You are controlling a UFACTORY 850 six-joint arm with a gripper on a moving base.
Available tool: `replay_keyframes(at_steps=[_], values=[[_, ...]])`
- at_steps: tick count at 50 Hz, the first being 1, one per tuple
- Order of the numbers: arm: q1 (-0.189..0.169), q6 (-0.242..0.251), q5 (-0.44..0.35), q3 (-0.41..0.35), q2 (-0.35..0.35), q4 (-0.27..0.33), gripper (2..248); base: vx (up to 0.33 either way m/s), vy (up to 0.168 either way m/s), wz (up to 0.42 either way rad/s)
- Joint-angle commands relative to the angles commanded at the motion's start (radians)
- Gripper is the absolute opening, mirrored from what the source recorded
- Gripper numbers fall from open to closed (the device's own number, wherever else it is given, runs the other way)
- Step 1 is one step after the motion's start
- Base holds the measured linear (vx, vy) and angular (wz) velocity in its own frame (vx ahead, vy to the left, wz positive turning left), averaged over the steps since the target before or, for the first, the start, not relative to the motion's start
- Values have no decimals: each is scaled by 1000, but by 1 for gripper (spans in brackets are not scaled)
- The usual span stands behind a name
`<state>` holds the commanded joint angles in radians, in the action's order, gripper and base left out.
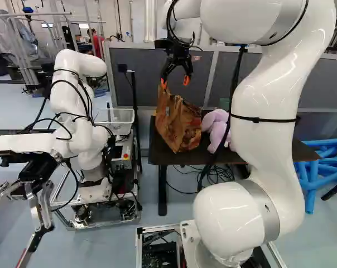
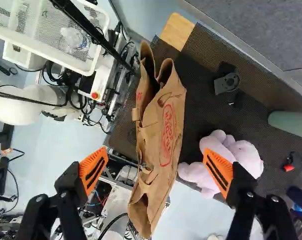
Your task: Pick up the bag on the ground and place it on the table
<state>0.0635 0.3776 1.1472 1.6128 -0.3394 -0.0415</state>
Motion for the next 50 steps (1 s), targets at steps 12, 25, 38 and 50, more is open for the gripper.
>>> replay_keyframes(at_steps=[12, 25, 38, 50], values=[[0, 0, 0, 0, 0, 0, 247, 0, 0, 0], [0, 0, 0, 0, 0, 0, 247, -21, -1, 0], [0, 0, 0, 0, 0, 0, 247, -67, -2, 7], [0, 0, 0, 0, 0, 0, 247, -96, -1, 10]])
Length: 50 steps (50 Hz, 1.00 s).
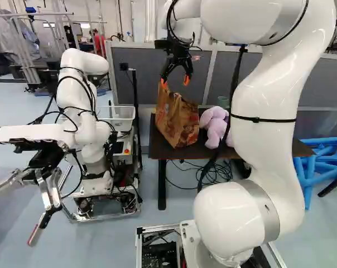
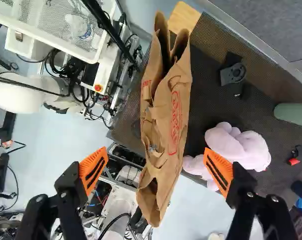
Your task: Pick up the bag on the ground and place it on the table
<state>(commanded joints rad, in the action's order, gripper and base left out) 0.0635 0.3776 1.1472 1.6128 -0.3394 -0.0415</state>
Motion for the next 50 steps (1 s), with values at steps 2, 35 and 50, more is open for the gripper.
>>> replay_keyframes(at_steps=[2, 35, 50], values=[[0, 0, 0, 0, 0, 0, 247, -120, -4, 7], [0, 0, 0, 0, 0, 0, 247, -168, -3, 15], [0, 0, 0, 0, 0, 0, 247, -182, -25, 16]])
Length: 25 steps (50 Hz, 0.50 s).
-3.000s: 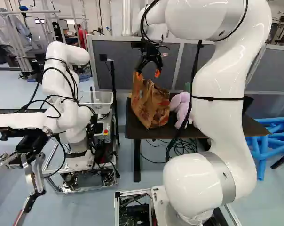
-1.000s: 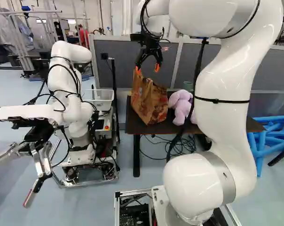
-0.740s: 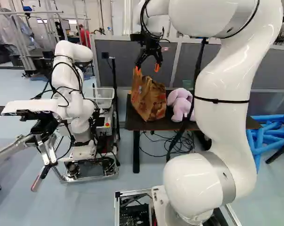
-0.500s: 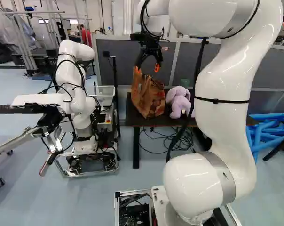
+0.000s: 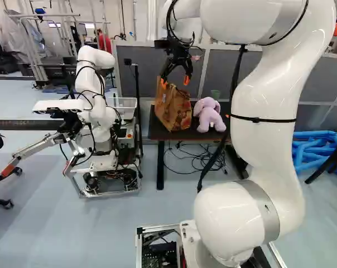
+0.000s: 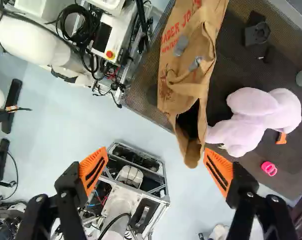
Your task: Pick up the bag on the ground and place it on the table
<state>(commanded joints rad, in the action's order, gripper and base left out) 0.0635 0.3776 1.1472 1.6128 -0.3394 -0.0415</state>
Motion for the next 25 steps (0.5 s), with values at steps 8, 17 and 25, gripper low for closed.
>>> replay_keyframes(at_steps=[8, 17, 25], values=[[0, 0, 0, 0, 0, 0, 247, -166, -43, 15], [0, 0, 0, 0, 0, 0, 247, -144, -48, 14], [0, 0, 0, 0, 0, 0, 247, -107, -43, 17]])
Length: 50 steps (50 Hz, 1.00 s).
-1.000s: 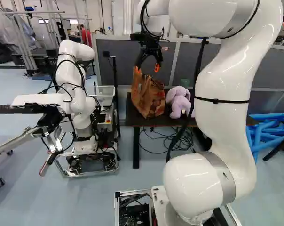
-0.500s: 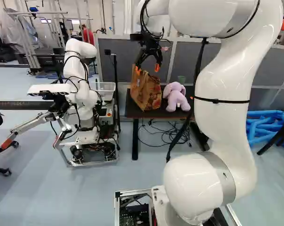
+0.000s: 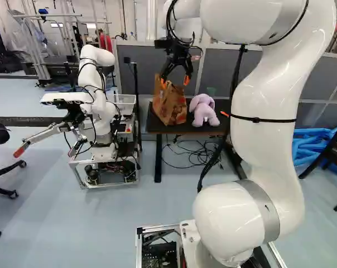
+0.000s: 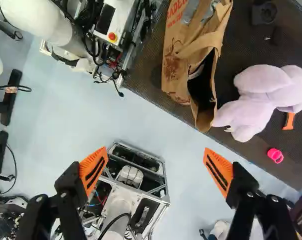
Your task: Pick up the bag on the ground and place it on the table
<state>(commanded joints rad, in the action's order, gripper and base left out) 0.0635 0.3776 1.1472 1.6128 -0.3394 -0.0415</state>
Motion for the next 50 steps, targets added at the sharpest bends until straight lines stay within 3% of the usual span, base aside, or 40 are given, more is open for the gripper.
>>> replay_keyframes(at_steps=[21, 50], values=[[0, 0, 0, 0, 0, 0, 247, -79, -28, 16], [0, 0, -1, -1, 0, 0, 247, 4, 1, -2]])
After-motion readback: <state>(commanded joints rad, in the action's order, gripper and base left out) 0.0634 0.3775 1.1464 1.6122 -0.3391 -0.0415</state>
